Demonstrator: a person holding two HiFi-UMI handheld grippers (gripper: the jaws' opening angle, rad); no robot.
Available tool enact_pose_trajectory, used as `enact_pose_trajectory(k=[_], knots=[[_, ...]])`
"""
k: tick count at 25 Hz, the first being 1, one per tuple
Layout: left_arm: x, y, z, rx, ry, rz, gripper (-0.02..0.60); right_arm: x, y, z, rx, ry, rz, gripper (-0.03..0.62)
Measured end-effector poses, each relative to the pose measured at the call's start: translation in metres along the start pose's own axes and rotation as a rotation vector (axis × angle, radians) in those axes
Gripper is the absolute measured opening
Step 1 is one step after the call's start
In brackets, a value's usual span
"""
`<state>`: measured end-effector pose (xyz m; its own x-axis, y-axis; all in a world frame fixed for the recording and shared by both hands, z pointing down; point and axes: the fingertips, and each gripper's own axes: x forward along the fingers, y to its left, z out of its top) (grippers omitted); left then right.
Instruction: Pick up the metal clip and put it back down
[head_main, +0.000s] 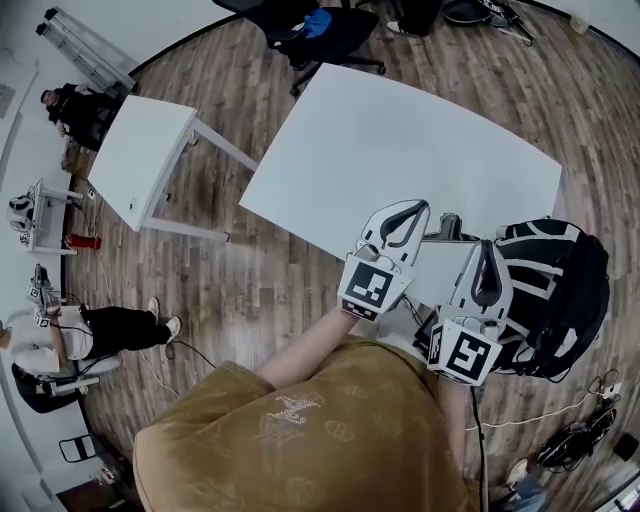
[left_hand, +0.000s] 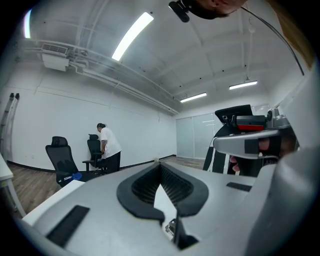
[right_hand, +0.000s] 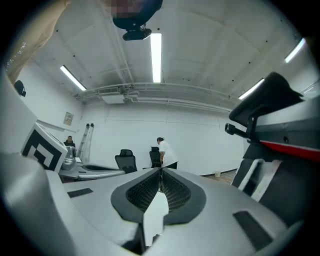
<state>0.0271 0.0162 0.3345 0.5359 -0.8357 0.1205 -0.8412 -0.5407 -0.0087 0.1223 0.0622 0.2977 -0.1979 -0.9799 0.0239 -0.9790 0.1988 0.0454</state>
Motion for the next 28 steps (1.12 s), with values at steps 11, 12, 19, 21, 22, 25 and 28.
enact_pose_trajectory(k=[11, 12, 19, 21, 22, 25, 28], knots=[[0.030, 0.019, -0.005, 0.005, 0.009, -0.002, 0.005, 0.037, -0.019, -0.018, 0.007, 0.045, -0.065, 0.008], [0.034, 0.023, -0.007, 0.001, 0.008, -0.010, 0.006, 0.042, -0.020, -0.020, -0.002, 0.048, -0.079, 0.008], [0.062, 0.034, -0.030, -0.034, 0.037, -0.095, 0.005, 0.066, -0.020, -0.047, -0.029, 0.122, -0.144, 0.008], [0.070, 0.037, -0.037, -0.043, 0.048, -0.112, 0.005, 0.074, -0.021, -0.056, -0.034, 0.143, -0.157, 0.008], [0.073, 0.038, -0.042, -0.045, 0.056, -0.119, 0.005, 0.077, -0.023, -0.061, -0.034, 0.158, -0.166, 0.008], [0.077, 0.039, -0.054, -0.055, 0.073, -0.138, 0.005, 0.078, -0.028, -0.077, -0.044, 0.206, -0.193, 0.008], [0.078, 0.040, -0.064, -0.064, 0.095, -0.151, 0.006, 0.077, -0.029, -0.088, -0.051, 0.238, -0.205, 0.008]])
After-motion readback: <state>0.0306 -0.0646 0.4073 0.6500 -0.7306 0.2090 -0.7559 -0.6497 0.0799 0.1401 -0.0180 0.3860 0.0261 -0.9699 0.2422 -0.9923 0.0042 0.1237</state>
